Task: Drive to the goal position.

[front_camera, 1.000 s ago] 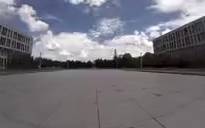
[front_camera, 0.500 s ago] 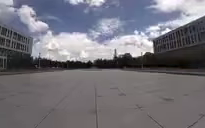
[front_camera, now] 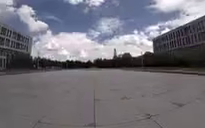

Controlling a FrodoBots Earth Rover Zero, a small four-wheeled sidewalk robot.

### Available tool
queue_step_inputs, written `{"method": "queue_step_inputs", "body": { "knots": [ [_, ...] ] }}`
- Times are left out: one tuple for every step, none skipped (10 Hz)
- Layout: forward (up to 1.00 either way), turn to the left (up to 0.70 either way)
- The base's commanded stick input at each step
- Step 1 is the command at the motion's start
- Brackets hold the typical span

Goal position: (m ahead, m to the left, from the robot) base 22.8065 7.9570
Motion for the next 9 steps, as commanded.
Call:
{"method": "queue_step_inputs", "body": {
  "knots": [
    [0.7,0.0],
    [0.7,0.0],
    [0.7,0.0],
    [0.7,0.0],
    [0.7,0.0],
    [0.7,0.0],
    [0.7,0.0],
    [0.7,0.0],
    [0.7,0.0]
  ]
}}
